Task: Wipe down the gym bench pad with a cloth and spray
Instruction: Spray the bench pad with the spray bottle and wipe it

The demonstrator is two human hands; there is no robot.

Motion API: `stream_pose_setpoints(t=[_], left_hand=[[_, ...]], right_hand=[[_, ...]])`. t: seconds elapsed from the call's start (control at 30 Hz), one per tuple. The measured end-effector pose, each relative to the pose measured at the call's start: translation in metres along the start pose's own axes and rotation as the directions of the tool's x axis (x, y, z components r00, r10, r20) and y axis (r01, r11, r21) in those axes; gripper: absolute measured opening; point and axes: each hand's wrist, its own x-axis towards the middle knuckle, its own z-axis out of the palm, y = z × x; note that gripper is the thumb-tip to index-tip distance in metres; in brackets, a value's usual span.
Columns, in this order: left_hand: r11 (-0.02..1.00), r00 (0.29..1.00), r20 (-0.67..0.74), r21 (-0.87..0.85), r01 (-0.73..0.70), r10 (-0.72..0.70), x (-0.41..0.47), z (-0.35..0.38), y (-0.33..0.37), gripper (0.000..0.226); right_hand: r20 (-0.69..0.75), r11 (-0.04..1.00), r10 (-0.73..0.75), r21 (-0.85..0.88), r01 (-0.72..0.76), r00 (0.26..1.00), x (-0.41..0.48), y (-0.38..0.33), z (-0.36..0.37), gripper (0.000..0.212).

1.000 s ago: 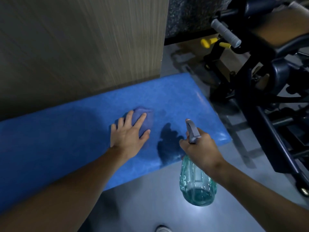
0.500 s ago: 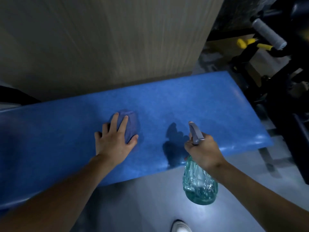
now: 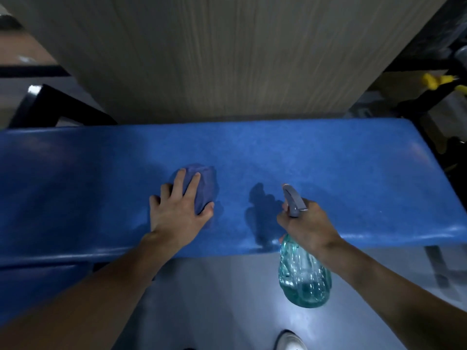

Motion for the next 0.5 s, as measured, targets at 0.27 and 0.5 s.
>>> stream_pose_setpoints(t=[0.27,0.5], left_hand=[[0.997,0.997,0.001,-0.041,0.071,-0.071,-0.021,-0.002,-0.066,0.078],[0.986,0.988,0.013,-0.050,0.157,-0.157,-0.041,-0.003,-0.120,0.074]], right_hand=[[0.109,0.995,-0.098,-0.011,0.100,0.989,-0.008,-0.045,0.059,0.006],[0.124,0.987,-0.103,-0.110,0.116,0.987,-0.014,-0.073,0.111,0.019]])
